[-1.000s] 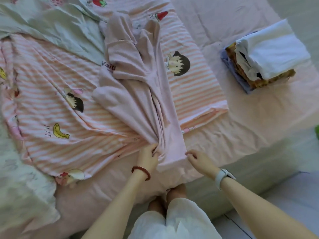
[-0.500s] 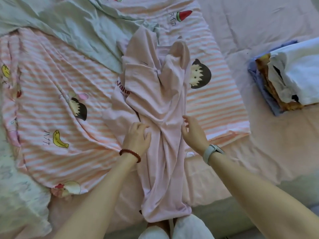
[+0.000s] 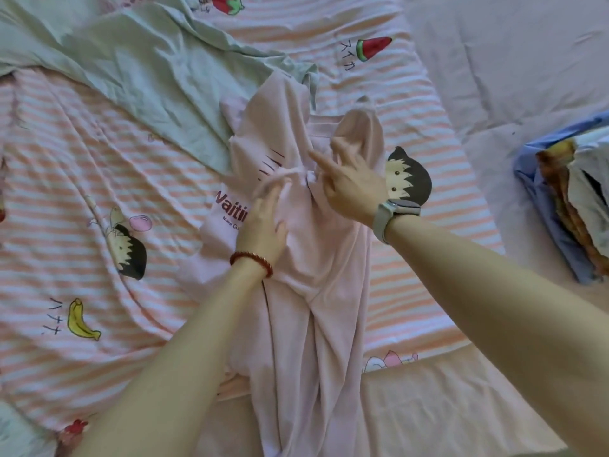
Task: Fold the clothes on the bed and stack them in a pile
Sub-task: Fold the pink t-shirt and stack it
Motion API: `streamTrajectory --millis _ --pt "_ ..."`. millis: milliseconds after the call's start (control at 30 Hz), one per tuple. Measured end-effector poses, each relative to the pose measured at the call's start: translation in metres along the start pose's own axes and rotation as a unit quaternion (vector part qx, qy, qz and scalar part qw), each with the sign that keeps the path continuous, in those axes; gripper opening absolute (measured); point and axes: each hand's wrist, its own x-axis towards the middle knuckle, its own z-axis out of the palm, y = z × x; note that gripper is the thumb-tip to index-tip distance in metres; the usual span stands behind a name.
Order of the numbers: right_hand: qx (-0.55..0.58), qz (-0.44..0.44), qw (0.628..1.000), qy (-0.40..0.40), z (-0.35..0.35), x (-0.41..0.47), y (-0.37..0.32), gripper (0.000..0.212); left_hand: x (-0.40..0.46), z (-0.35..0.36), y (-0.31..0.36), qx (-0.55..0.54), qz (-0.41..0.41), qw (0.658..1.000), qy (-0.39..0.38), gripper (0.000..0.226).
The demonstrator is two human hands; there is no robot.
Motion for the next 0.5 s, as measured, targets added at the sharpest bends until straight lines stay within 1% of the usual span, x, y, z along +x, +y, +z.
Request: streamTrajectory --millis 33,67,100,133,167,200,233,267,300,333,367,433,467,500 --pt "0.013 0.022 0.999 -0.037 0.000 0.001 0.003 0.037 -0.013 0.003 0.002 0.030 0.047 0.998 -0.004 0.060" --pt "0.024 0.047 0.997 -0.060 0.000 -0.003 0.007 0.036 -0.028 0.007 0.004 0.052 0.082 0.995 -0.029 0.051" --pt "0.036 0.074 0.995 -0.057 0.001 -0.011 0.013 0.036 -0.046 0.010 0.006 0.065 0.106 0.988 -0.087 0.042" --pt "0.055 0.101 0.993 -0.031 0.002 -0.024 0.021 0.035 -0.064 0.012 0.008 0.063 0.115 0.976 -0.174 0.033" --pt "0.074 0.125 0.989 0.005 0.002 -0.042 0.030 0.037 -0.080 0.013 0.010 0.049 0.108 0.953 -0.279 0.027" --pt "0.085 0.144 0.986 0.028 0.002 -0.062 0.040 0.039 -0.090 0.013 0.011 0.036 0.088 0.922 -0.376 0.024" --pt "0.087 0.158 0.983 0.031 0.002 -0.082 0.052 0.038 -0.094 0.011 0.012 0.032 0.076 0.902 -0.423 0.025" --pt "0.080 0.172 0.982 0.019 0.002 -0.100 0.063 0.036 -0.091 0.008 0.014 0.030 0.069 0.907 -0.415 0.029" --pt "0.068 0.188 0.980 0.007 0.001 -0.115 0.073 0.034 -0.084 0.002 0.016 0.020 0.059 0.928 -0.368 0.030" --pt "0.054 0.209 0.977 0.004 -0.001 -0.123 0.082 0.033 -0.073 -0.004 0.018 0.010 0.051 0.950 -0.306 0.026" --pt "0.044 0.231 0.972 0.017 -0.004 -0.125 0.088 0.032 -0.059 -0.008 0.021 0.006 0.053 0.969 -0.243 0.019" --pt "0.047 0.257 0.962 0.073 -0.010 -0.115 0.091 0.027 -0.023 -0.017 0.026 0.017 0.067 0.990 -0.126 0.010" --pt "0.057 0.252 0.961 0.103 -0.013 -0.105 0.089 0.025 -0.002 -0.019 0.026 0.030 0.067 0.994 -0.082 0.013" --pt "0.065 0.234 0.962 0.125 -0.014 -0.093 0.084 0.028 0.020 -0.021 0.026 0.049 0.062 0.995 -0.053 0.019"
